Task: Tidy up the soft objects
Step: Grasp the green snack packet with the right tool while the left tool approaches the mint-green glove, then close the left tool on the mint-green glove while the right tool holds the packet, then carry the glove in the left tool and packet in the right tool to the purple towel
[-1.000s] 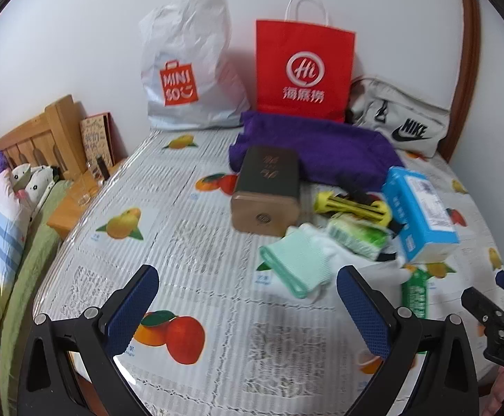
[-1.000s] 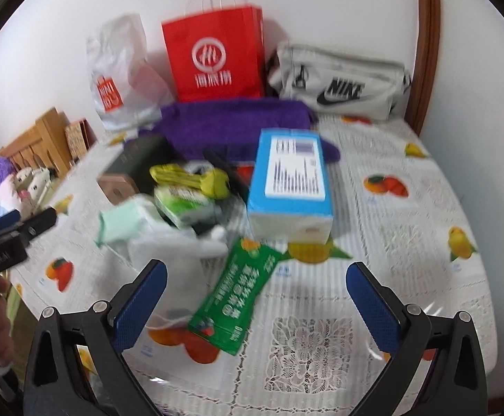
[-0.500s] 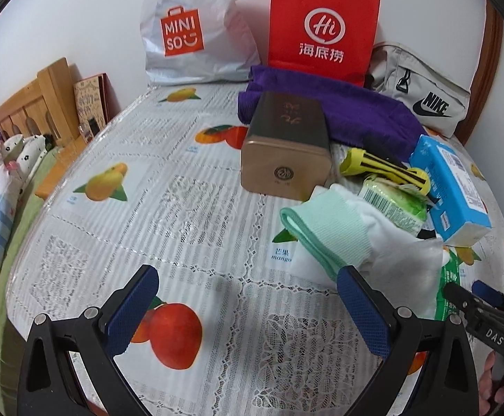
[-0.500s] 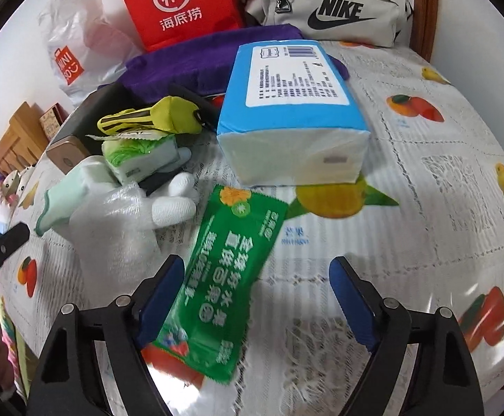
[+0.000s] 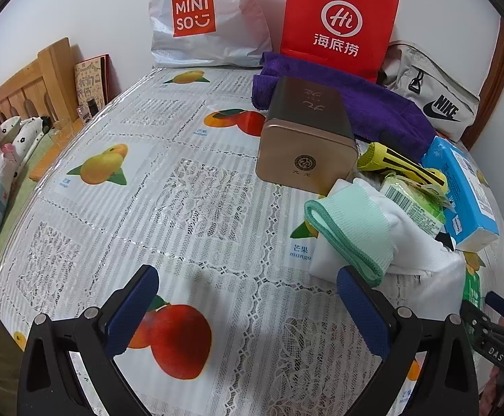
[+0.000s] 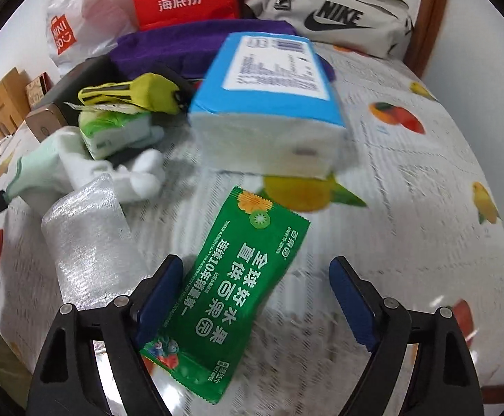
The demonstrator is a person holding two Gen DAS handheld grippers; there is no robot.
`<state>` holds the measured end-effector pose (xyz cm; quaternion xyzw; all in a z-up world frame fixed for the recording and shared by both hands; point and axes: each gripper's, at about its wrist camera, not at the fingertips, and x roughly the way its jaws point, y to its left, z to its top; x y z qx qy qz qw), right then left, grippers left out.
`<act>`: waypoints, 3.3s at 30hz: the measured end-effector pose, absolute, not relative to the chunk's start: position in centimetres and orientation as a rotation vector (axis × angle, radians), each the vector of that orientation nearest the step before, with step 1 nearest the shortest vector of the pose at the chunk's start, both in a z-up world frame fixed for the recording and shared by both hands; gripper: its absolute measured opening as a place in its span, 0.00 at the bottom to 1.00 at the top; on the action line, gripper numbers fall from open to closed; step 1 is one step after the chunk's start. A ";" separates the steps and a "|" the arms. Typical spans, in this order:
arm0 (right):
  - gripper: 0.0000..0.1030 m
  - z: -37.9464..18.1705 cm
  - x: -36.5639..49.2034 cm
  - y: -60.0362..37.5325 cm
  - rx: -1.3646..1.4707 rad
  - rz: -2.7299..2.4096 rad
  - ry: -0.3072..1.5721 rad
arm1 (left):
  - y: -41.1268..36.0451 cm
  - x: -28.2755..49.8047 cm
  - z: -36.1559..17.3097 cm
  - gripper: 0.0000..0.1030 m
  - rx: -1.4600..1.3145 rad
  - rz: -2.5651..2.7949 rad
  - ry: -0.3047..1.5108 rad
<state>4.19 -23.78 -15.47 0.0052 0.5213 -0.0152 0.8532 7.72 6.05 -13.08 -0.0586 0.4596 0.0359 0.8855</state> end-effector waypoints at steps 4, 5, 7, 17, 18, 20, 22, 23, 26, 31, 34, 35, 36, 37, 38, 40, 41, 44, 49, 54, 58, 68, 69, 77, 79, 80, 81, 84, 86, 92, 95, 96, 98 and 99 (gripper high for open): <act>0.83 -14.8 3.4 -23.6 0.004 -0.032 1.111 | 6.0 7.9 -13.0 1.00 -0.121 0.062 0.956; 0.83 -14.9 3.3 -23.6 0.006 -0.038 1.122 | 5.9 7.9 -13.0 1.00 -0.121 0.058 0.956; 0.83 -15.4 3.3 -23.7 0.020 -0.050 1.138 | 5.9 8.0 -13.1 1.00 -0.124 0.055 0.959; 0.43 -15.0 5.0 -24.2 0.022 0.041 1.011 | 5.7 8.4 -13.1 1.00 -0.120 0.056 0.967; 0.44 -14.6 4.7 -24.7 0.019 0.028 1.014 | 5.6 8.4 -13.1 1.00 -0.117 0.054 0.965; 0.62 -14.0 4.1 -25.5 0.033 0.024 1.011 | 5.6 8.5 -13.0 1.00 -0.117 0.050 0.963; 0.75 -14.2 3.8 -26.0 0.043 0.005 1.039 | 5.5 8.6 -13.0 1.00 -0.122 0.041 0.962; 0.75 -14.4 3.6 -25.9 0.047 -0.004 1.053 | 5.4 8.6 -13.0 1.00 -0.124 0.033 0.962; 0.75 -15.2 3.1 -25.6 0.065 -0.012 1.070 | 5.1 8.7 -13.0 1.00 -0.119 0.016 0.961; 0.44 -15.4 2.8 -24.7 0.038 0.040 1.003 | 4.9 8.7 -12.4 1.00 -0.122 -0.024 0.938; 0.39 -15.4 3.4 -24.9 0.041 0.056 0.996 | 4.8 8.6 -11.8 1.00 -0.124 -0.065 0.925; 0.38 -15.3 3.7 -25.0 0.042 0.059 0.993 | 4.8 8.7 -11.6 1.00 -0.132 -0.077 0.922; 0.38 -15.3 3.7 -25.1 0.042 0.065 0.990 | 4.8 8.7 -11.4 1.00 -0.142 -0.092 0.919; 0.38 -15.3 3.9 -25.2 0.040 0.071 0.988 | 4.8 8.7 -11.2 1.00 -0.144 -0.108 0.918; 0.37 -15.1 4.1 -25.3 0.038 0.075 0.988 | 4.7 8.7 -11.0 1.00 -0.146 -0.121 0.917; 0.37 -15.1 4.1 -25.4 0.038 0.079 0.990 | 4.6 8.7 -10.6 1.00 -0.145 -0.134 0.908; 0.37 -15.1 4.2 -25.5 0.037 0.078 0.990 | 4.5 8.7 -10.4 1.00 -0.143 -0.134 0.901; 0.38 -15.2 4.6 -25.7 0.037 0.081 0.993 | 3.9 9.3 -10.5 1.00 -0.129 -0.127 0.898; 0.38 -15.2 4.5 -25.5 0.031 0.087 0.993 | 2.6 11.8 -12.3 1.00 -0.093 -0.101 0.940; 0.38 -15.3 4.5 -25.5 0.028 0.093 0.991 | 3.2 13.1 -13.9 0.66 -0.196 -0.161 0.959; 0.38 -15.2 4.5 -25.4 0.030 0.091 0.990 | 3.4 12.8 -13.6 0.34 -0.209 -0.215 0.936; 0.35 -14.8 4.5 -25.3 0.034 0.085 0.986 | 5.0 10.5 -11.7 0.12 -0.247 -0.251 0.880; 0.34 -14.7 4.5 -25.4 0.037 0.084 0.983 | 5.3 10.2 -11.3 0.12 -0.256 -0.256 0.868; 0.33 -12.9 4.1 -25.2 0.048 0.097 0.951 | 6.2 9.2 -8.5 0.11 -0.276 -0.251 0.795; 0.33 -12.4 4.1 -25.2 0.045 0.098 0.942 | 6.2 9.2 -8.0 0.11 -0.280 -0.250 0.790; 0.33 -12.2 4.0 -25.1 0.043 0.098 0.938 | 6.2 9.0 -7.5 0.11 -0.282 -0.256 0.779; 0.33 -11.9 3.9 -25.1 0.043 0.099 0.931 | 6.3 8.8 -7.0 0.11 -0.281 -0.262 0.764; 0.33 -11.3 3.8 -25.0 0.035 0.104 0.924 | 6.4 8.7 -6.2 0.11 -0.274 -0.254 0.762; 0.33 -11.0 3.9 -24.9 0.033 0.106 0.919 | 6.5 8.7 -5.4 0.11 -0.289 -0.257 0.746; 0.33 -10.3 3.8 -24.8 0.028 0.113 0.909 | 6.6 9.0 -5.3 0.13 -0.280 -0.250 0.766; 0.33 -10.3 3.7 -24.8 0.026 0.116 0.910 | 7.0 9.2 -6.0 0.14 -0.290 -0.225 0.792; 0.33 -10.4 3.7 -24.8 0.024 0.114 0.912 | 7.0 9.3 -6.4 0.14 -0.293 -0.218 0.803; 0.33 -10.7 3.7 -24.9 0.025 0.115 0.919 | 7.3 9.3 -7.1 0.14 -0.304 -0.212 0.813; 0.33 -10.9 3.7 -24.9 0.025 0.114 0.923 | 7.2 9.3 -7.5 0.14 -0.300 -0.206 0.821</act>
